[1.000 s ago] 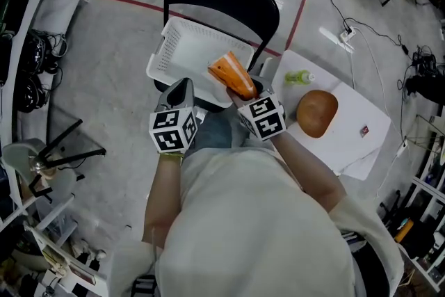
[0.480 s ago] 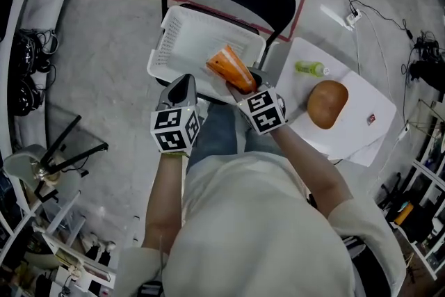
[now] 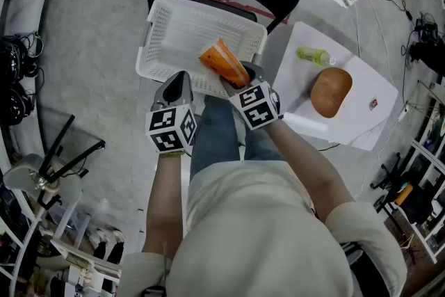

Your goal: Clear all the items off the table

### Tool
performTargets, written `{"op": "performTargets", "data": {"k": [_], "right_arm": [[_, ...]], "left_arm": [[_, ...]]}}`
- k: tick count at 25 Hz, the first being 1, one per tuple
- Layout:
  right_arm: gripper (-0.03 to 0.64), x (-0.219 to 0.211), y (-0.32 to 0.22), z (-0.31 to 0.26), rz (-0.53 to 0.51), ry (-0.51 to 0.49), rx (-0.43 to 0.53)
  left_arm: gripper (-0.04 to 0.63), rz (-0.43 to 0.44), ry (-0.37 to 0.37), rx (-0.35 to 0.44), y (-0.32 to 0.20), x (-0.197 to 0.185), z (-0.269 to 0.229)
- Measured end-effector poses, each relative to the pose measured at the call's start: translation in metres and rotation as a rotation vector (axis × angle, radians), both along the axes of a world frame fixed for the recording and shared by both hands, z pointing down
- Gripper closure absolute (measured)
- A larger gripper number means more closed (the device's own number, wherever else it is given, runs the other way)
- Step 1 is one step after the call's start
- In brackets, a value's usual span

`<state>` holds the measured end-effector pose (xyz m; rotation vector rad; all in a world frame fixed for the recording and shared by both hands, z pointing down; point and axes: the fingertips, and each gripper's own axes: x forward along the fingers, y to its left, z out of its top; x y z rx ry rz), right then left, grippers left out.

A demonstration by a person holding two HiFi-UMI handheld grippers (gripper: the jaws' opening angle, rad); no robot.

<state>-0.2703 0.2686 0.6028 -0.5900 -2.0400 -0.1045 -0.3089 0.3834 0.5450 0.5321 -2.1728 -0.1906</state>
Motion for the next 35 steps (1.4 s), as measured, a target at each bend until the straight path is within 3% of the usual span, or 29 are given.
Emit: {"op": "performTargets", "data": {"k": [16,18,21,35], "right_arm": [[0.385,-0.005,0.004,0.025,0.000,0.034,-0.012],[0.365,-0.007,0.005,0.024,0.010,0.035,-0.029],[0.276,-0.010,0.009,0.018,0.003,0.016,-0.043],[0.291,-0.009,0.013,0.013,-0.006,0.015,-0.048]], "left_arm": [[0.586,0.015,0.030,0.012,-0.010,-0.009,0.021],[0.586,0.017,0.031,0.012,-0.012,-0.009,0.021],[0.586,0.018,0.031,0.014,-0.013,-0.009,0.020],[0.586,0.036,0.028,0.015,-0.019,-0.005,0.016]]}}
